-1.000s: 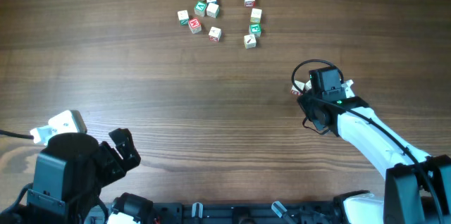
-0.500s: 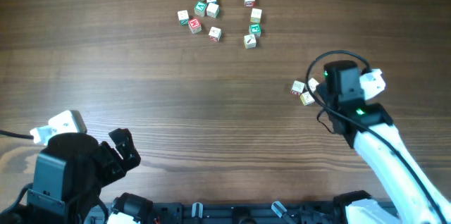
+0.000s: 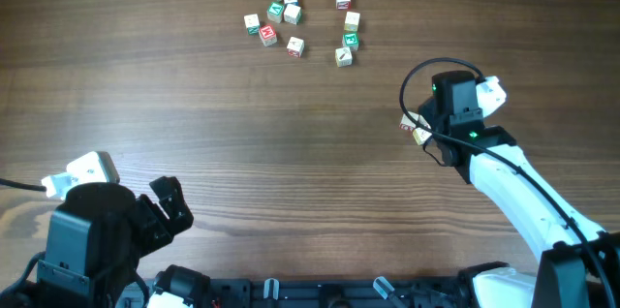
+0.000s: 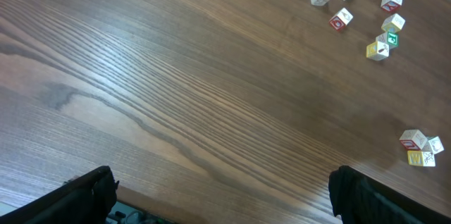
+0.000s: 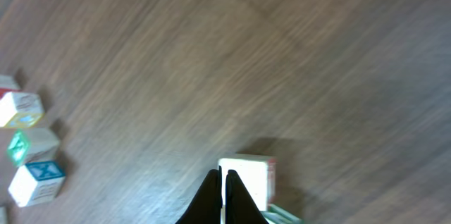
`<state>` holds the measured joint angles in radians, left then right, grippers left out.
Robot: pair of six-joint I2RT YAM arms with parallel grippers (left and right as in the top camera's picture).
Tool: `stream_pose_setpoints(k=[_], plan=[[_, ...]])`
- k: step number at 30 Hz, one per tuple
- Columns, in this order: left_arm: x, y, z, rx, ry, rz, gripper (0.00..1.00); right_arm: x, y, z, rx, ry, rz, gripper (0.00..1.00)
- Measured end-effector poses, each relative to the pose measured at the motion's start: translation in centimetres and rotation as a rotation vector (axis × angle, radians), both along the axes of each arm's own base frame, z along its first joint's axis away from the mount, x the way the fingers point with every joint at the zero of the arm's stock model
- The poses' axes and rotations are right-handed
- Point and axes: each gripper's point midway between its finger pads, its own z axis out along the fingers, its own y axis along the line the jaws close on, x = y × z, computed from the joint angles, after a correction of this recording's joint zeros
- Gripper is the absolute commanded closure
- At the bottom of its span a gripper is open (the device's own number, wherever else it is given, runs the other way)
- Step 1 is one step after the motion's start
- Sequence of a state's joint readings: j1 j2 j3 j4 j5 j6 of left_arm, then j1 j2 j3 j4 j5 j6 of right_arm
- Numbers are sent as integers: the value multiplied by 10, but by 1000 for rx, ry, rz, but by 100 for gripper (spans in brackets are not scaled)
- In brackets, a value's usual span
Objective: Form a circle
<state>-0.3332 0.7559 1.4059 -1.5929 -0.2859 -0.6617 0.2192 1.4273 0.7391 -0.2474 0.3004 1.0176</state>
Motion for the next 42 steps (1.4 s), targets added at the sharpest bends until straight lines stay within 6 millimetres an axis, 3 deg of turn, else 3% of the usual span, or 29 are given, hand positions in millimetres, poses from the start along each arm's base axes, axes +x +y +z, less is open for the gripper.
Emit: stream_pose_setpoints(k=[4,8,11,33,42], plan=[[0,0,0,0,0,0,0,1,14,-6,45,21,70,96],[0,0,0,0,0,0,0,-4,25,-28,89,91,116,96],[0,0,0,0,0,0,0,-5,29,-30,107,100,130,96],[0,0,0,0,0,0,0,-24,27,-41,113,192,114,96],[0,0,0,0,0,0,0,-20,25,-45,101,185,96,96]])
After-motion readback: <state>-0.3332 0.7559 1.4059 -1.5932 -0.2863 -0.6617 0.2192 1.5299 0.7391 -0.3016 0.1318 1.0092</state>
